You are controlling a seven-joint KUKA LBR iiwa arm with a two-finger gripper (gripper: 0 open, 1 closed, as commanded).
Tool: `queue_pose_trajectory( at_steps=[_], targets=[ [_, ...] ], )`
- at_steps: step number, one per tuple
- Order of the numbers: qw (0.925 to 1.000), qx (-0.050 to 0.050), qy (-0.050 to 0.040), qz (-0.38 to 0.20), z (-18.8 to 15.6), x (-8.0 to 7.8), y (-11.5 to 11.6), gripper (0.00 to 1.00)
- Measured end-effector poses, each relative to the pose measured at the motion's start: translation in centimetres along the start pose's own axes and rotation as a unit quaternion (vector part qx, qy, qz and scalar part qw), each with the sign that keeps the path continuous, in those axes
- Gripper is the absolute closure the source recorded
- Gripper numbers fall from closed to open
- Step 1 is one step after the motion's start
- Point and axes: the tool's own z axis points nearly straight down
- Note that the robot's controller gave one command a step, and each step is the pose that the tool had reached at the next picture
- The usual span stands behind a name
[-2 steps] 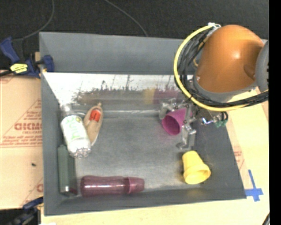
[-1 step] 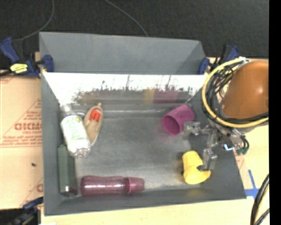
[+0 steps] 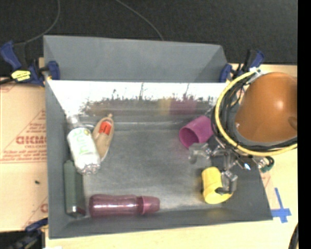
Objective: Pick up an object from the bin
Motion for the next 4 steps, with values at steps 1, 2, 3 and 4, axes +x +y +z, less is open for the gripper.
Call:
queue_pose_trajectory(
  at_steps=[1,2,3,4],
  targets=[
    [0.9988,0.000,-0.0004,0.050,2.1,1.3,-1.1,0.00],
    [0.9469,0.000,0.0002,0.321,4.5,3.7,-3.8,0.00],
    [0.9442,0.000,0.0005,0.329,5.1,4.2,-4.4,0.00],
    [0.9794,0.002,-0.0032,0.202,11.3,0.6,-3.1,0.00]
  ],
)
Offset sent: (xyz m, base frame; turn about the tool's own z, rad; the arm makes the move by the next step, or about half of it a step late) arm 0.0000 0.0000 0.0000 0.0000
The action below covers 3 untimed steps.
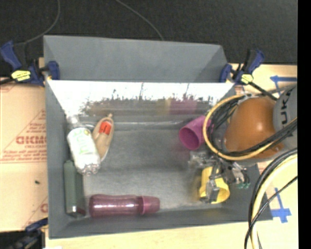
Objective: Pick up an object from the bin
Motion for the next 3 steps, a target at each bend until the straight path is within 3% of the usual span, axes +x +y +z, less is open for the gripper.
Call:
queue_pose_trajectory(
  at_steps=[1,2,3],
  targets=[
    [0.9973,-0.001,0.0014,-0.073,2.9,-1.7,0.6,0.00],
    [0.9943,-0.003,-0.0059,-0.107,2.9,-0.1,-5.8,0.00],
    [0.9909,-0.007,-0.0014,-0.134,2.2,-3.9,-6.2,1.00]
  ],
)
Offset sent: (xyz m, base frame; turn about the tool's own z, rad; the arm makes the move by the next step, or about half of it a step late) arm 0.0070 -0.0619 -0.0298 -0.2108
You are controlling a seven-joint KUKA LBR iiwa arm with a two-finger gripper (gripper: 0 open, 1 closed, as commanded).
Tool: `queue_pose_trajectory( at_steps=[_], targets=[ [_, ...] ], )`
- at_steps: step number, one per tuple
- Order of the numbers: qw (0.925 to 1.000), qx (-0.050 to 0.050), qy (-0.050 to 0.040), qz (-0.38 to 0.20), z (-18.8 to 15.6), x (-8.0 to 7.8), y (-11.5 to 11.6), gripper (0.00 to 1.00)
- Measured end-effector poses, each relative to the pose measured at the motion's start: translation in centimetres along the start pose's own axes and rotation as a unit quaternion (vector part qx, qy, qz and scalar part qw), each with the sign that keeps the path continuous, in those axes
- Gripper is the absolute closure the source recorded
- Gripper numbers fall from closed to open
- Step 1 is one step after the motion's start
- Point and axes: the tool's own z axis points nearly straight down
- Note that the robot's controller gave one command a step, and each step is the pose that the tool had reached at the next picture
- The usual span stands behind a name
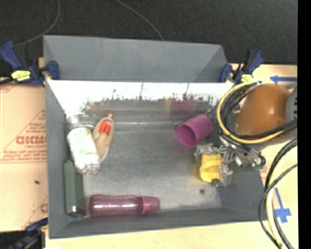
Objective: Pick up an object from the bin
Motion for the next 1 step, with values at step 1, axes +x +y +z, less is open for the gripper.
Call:
queue_pose_trajectory(
  at_steps=[1],
  targets=[
    [1.0000,0.000,-0.0001,0.000,0.00,-0.01,0.01,1.00]
  ],
)
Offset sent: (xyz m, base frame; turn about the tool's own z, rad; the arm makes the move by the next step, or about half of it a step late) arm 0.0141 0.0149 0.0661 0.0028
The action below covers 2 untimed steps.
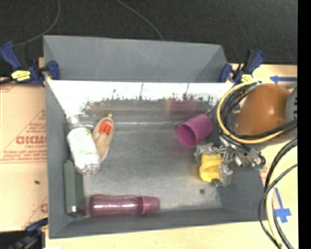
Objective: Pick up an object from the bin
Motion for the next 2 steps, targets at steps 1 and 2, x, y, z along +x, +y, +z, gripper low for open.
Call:
queue_pose_trajectory(
  at_steps=[1,2],
  targets=[
    [1.0000,0.003,-0.0052,0.000,-7.1,-2.3,0.7,1.00],
    [0.9998,0.002,-0.0037,0.021,-9.2,-2.9,-0.1,1.00]
  ],
)
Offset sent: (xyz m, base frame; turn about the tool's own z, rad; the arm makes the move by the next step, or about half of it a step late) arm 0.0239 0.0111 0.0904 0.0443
